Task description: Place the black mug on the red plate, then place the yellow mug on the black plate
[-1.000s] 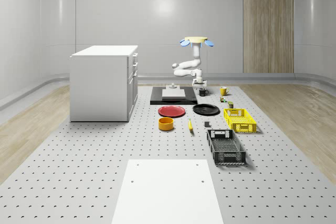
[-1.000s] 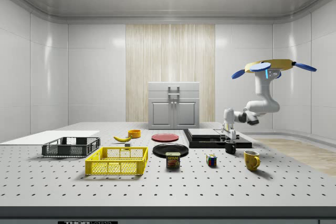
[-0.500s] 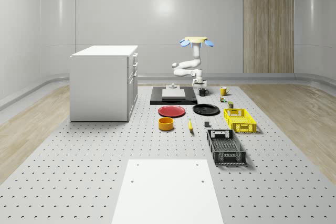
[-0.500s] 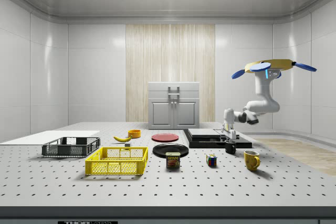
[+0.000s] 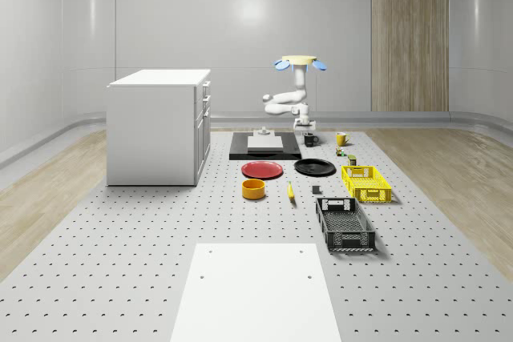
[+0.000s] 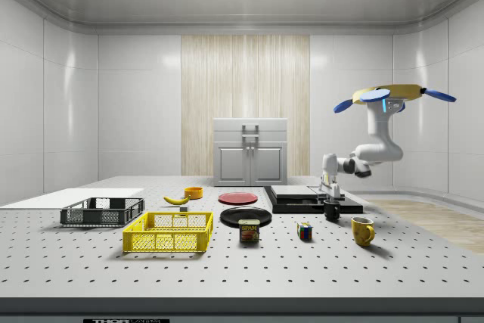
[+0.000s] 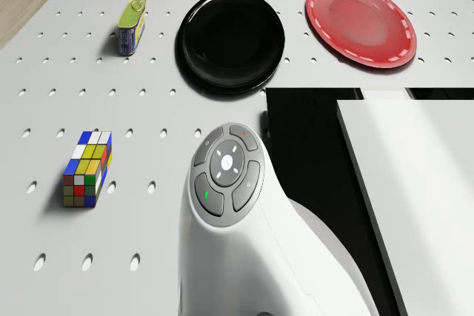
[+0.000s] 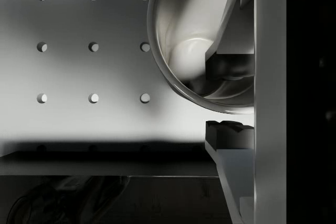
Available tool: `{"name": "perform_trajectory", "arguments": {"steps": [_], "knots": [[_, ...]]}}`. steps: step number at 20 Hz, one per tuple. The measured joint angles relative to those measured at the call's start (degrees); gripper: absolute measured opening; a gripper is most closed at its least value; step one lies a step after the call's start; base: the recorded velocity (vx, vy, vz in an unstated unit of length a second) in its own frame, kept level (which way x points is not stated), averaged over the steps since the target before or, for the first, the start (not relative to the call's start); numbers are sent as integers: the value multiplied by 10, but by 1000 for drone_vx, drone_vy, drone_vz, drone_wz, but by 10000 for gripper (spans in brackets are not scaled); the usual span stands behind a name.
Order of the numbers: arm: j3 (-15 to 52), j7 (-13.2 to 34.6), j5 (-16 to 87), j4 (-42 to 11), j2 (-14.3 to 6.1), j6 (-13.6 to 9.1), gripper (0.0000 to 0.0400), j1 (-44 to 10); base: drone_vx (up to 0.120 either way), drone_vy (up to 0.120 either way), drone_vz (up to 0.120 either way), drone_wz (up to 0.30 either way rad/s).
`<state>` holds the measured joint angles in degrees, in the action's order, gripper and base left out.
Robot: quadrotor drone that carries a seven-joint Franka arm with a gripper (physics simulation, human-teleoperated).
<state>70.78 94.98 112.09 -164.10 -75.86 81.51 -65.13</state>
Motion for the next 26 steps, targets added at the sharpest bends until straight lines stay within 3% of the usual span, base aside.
{"name": "perform_trajectory", "arguments": {"steps": [5,17,26], "knots": [[35,7,-35,-6,-2,-9,110,-5,8,-8,120,0],[61,16,-64,-8,-20,2,110,-13,120,-120,120,0],[65,19,-72,-7,-35,15,110,-17,120,-120,9,0]]}}
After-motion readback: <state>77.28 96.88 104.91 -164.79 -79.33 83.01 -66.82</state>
